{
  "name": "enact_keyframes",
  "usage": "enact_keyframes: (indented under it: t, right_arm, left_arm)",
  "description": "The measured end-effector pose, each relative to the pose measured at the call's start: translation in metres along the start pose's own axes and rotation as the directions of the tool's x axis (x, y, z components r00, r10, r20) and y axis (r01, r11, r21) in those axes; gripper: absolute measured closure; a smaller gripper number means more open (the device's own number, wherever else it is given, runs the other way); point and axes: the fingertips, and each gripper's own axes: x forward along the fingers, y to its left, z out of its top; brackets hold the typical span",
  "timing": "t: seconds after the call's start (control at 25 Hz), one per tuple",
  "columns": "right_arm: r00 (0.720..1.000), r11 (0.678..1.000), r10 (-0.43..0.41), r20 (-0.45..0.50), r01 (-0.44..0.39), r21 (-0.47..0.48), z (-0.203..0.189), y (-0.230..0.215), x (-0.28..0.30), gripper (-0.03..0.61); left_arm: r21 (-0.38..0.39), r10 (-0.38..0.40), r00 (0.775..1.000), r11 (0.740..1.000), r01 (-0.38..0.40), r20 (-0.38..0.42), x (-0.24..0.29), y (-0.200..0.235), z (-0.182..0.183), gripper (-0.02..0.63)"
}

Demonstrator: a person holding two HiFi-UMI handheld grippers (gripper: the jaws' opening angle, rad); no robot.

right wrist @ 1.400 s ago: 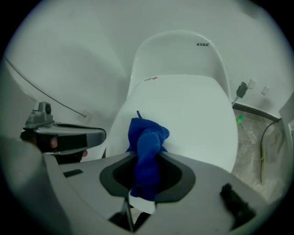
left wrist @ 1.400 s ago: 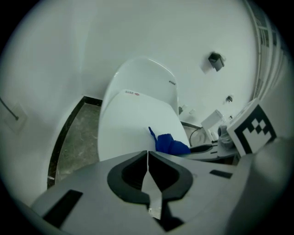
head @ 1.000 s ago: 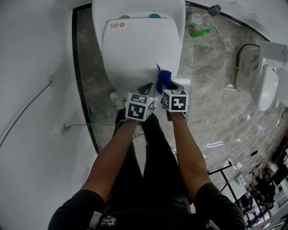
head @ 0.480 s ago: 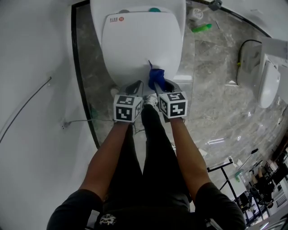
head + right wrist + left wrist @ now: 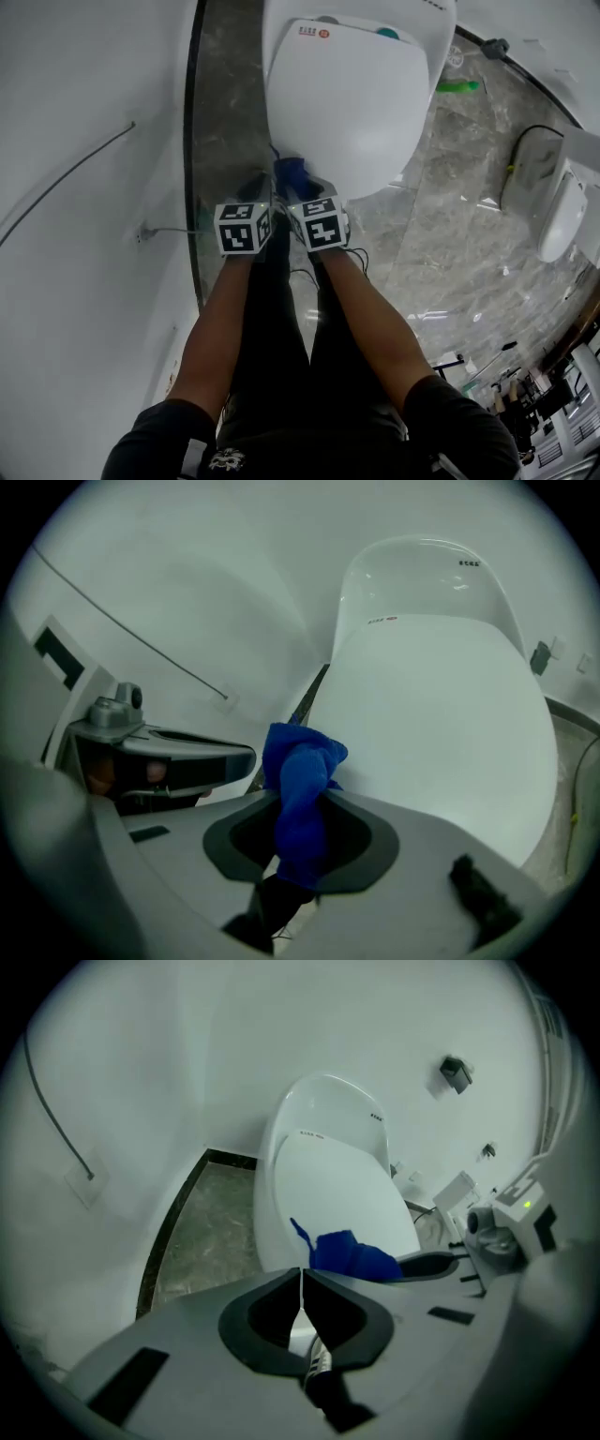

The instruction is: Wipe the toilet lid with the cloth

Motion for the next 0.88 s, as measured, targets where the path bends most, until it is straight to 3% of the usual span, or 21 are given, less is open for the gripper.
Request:
enact_keyframes:
  t: [0.12, 0.32, 0.48, 0.88]
  right_arm:
    - [0.999, 0.999, -0.026, -0.021, 0.025, -0.04, 0.001, 0.004, 0.012, 0.493]
    - [0.998, 0.998, -0.056, -0.018, 0.055, -0.043, -0.001, -0.004, 0.01, 0.493]
    - [0.995, 0.995, -0.104, 0.004, 0.104, 0.009, -0.01, -0.03, -0.005, 0.494]
    - [0.978, 0.968, -0.204, 0.05, 0.194, 0.156, -0.046, -0.112, -0.056, 0.494]
  left_arm:
    - [0.032, -0.016, 1.0, 0.999, 0.017, -0.025, 0.009, -0.003, -0.005, 0.595]
    - [-0.007, -0.05, 0.999, 0.999, 0.05, -0.014, 0.019, -0.015, -0.004, 0.595]
    - [-0.03, -0.088, 0.996, 0.996, 0.087, -0.023, 0.023, -0.035, -0.008, 0.595]
    - [0.041, -0.194, 0.975, 0.979, 0.2, -0.107, 0.045, -0.127, -0.025, 0.595]
